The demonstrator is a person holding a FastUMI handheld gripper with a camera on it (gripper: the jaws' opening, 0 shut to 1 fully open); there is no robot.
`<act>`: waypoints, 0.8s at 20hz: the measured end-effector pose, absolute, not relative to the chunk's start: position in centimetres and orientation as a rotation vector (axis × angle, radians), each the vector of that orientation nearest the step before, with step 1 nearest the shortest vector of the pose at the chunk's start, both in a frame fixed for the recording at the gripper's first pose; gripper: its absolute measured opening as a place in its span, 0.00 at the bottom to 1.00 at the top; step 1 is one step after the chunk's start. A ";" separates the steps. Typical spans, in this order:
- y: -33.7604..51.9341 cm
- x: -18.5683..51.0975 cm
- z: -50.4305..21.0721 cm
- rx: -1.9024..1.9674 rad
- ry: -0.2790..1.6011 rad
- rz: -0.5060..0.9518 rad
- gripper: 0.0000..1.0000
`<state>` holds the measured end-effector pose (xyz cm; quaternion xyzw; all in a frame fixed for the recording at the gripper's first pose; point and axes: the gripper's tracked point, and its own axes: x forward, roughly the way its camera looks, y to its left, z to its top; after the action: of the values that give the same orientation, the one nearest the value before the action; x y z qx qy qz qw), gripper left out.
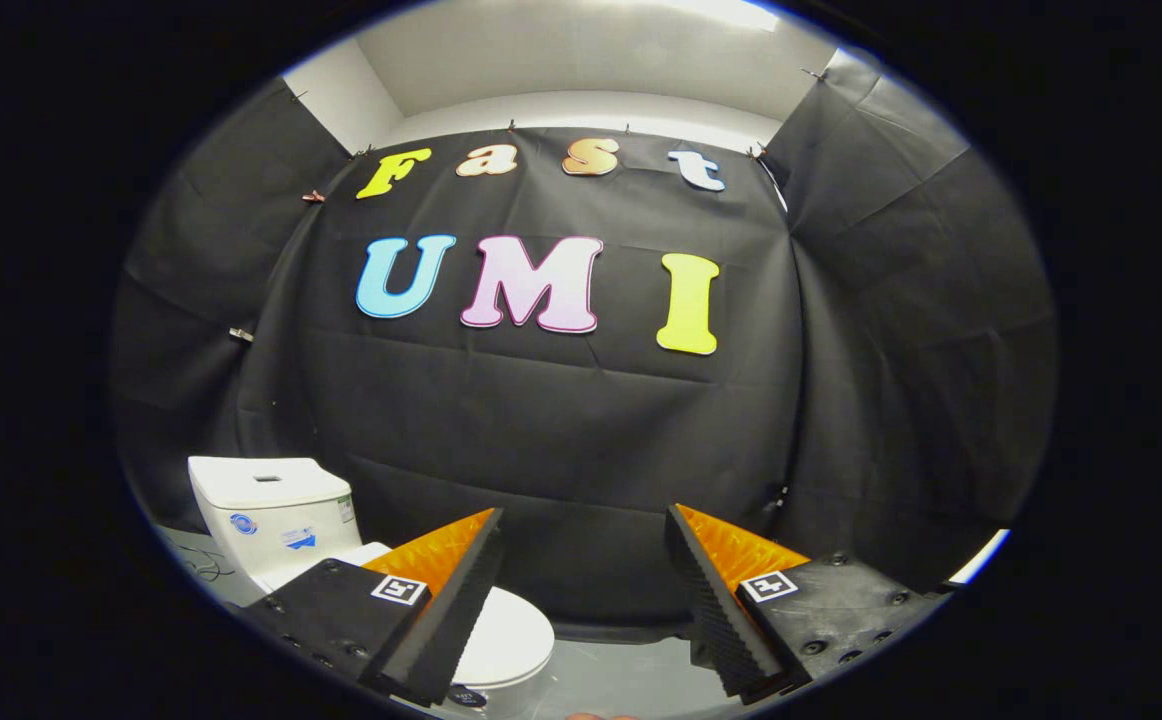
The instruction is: Open the toilet lid.
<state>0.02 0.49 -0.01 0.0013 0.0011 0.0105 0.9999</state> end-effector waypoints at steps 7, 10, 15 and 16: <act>1.1 0.1 -0.4 0.019 0.028 0.043 0.98; 1.9 0.1 -1.3 0.034 0.065 0.073 0.98; 2.9 0.1 -2.6 0.094 0.132 0.114 0.98; 3.4 0.2 -2.8 0.110 0.147 0.127 0.98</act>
<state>0.18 3.37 -2.81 0.0551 0.0733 0.0631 0.9938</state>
